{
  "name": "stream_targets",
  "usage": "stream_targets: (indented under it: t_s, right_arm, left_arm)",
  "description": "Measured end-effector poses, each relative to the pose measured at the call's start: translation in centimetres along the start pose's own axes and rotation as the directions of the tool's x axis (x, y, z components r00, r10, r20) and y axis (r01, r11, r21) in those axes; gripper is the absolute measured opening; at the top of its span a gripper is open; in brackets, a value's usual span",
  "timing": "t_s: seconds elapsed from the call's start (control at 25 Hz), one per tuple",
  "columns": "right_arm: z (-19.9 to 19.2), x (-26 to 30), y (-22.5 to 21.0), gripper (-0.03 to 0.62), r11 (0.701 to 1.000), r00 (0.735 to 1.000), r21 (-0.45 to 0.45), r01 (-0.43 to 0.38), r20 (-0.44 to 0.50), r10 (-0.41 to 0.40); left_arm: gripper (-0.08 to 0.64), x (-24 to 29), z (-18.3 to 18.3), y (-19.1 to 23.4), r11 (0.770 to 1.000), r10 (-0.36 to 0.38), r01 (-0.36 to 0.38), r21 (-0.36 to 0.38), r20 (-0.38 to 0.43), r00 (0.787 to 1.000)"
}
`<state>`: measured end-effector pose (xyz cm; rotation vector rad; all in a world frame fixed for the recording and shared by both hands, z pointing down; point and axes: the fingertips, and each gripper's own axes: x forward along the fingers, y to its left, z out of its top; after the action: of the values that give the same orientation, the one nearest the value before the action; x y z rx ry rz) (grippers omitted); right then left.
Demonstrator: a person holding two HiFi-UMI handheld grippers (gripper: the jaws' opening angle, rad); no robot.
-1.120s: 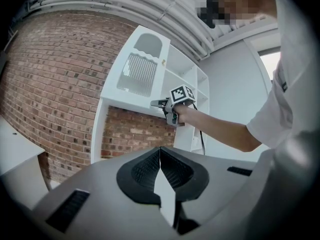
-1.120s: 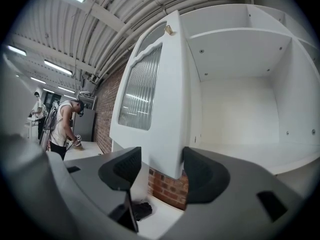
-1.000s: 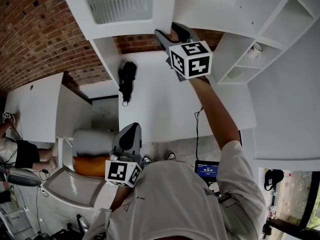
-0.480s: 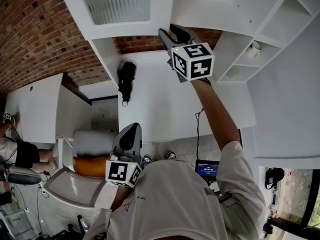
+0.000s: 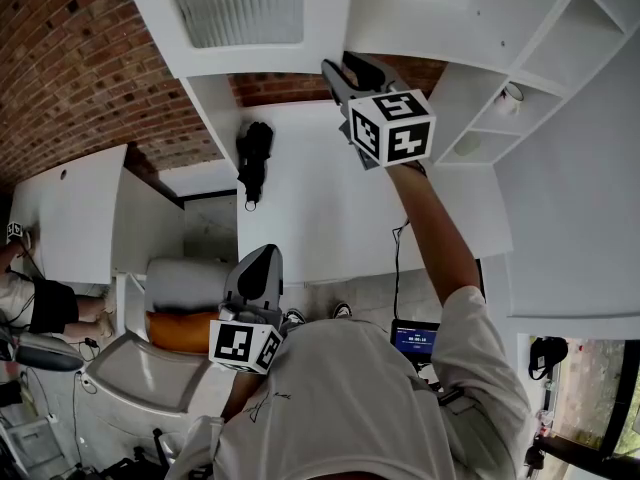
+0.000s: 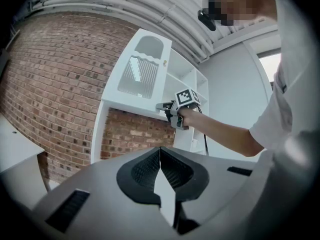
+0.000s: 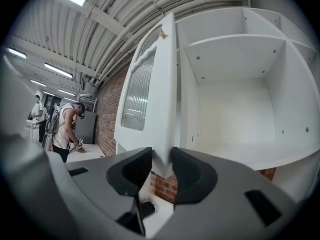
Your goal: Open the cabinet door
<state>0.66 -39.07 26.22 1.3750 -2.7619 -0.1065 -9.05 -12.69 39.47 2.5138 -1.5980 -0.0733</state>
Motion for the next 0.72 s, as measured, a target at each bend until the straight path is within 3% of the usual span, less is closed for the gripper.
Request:
stream_targets:
  t_s: [0.72]
  right_arm:
    - [0.1,-1.8,1.6,0.112,1.000,1.000,-0.002,-0.023,0.004,0.023]
  left_arm:
    - [0.015,-0.1,-0.7,-0.2,1.000,-0.005,0.005,-0.002,-0.010,1.000]
